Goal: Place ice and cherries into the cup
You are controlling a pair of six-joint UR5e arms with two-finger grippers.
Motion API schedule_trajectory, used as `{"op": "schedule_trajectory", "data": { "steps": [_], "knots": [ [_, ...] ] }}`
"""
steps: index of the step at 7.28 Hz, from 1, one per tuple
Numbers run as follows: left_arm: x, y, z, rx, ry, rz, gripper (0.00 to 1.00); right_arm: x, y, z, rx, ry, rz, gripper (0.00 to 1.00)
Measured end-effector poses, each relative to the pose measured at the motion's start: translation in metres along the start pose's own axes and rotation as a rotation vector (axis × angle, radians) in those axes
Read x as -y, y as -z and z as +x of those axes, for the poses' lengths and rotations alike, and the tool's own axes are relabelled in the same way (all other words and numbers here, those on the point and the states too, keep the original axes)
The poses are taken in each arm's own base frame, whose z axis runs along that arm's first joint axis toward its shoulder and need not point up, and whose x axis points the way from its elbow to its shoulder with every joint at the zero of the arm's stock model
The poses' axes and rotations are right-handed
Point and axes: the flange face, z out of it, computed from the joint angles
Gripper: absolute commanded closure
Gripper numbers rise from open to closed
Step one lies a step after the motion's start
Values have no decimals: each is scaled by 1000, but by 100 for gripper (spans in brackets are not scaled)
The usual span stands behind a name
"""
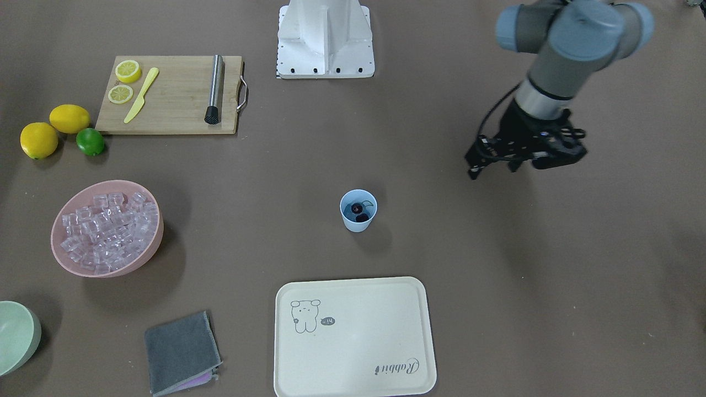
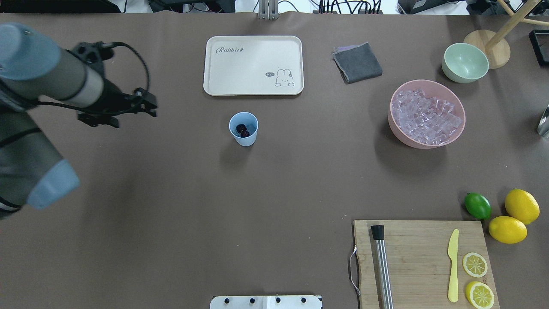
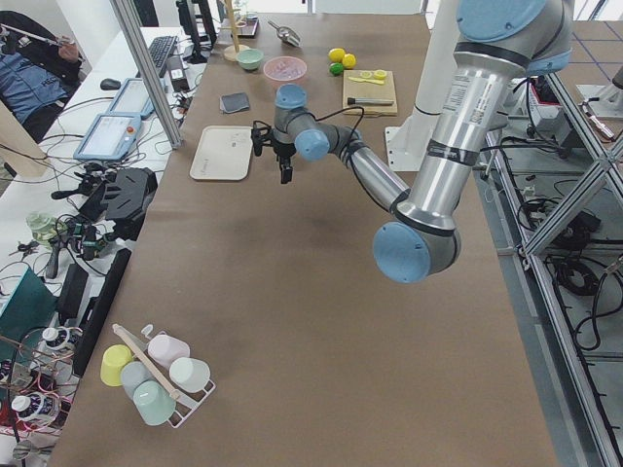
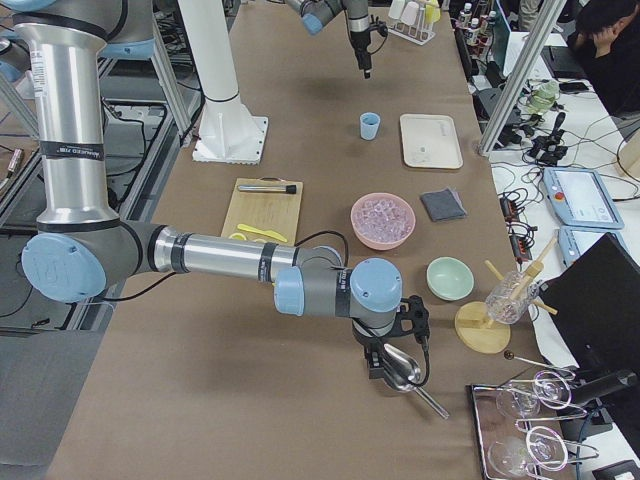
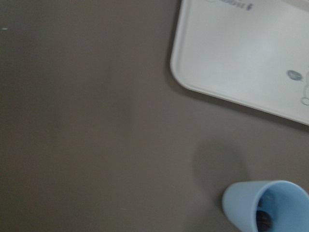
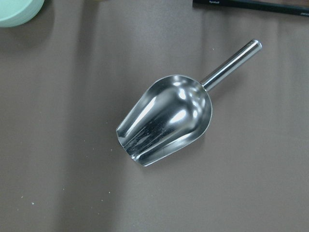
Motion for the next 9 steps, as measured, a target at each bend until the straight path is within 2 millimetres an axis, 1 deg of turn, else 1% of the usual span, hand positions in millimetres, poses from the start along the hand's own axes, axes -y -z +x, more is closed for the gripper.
{"op": "schedule_trajectory", "data": {
  "steps": [1,2,3,4,5,6,7,8,9],
  "knots": [
    [48,25,-94,9,-63,-38,2,-3,-1,1,2,-3,-2,0],
    [95,51,-197,2,-122,-63,2,-6,-3,2,3,-6,-5,0],
    [126,70,-288,-1,-178,-68,2,-8,-4,3,4,-10,-9,0],
    [139,83,-359,-1,-212,-68,2,-10,-5,4,4,-12,-11,0],
    [136,86,-402,0,-222,-69,2,-10,-6,4,4,-13,-11,0],
    [122,85,-428,1,-228,-70,2,-10,-6,5,3,-13,-12,0],
    [108,83,-441,5,-245,-56,2,-10,-6,4,2,-12,-13,0],
    [100,81,-452,40,-251,-31,2,-11,-6,4,2,-12,-12,0],
    [96,82,-459,96,-219,-5,2,-11,-5,4,2,-11,-11,0]
  ]
}}
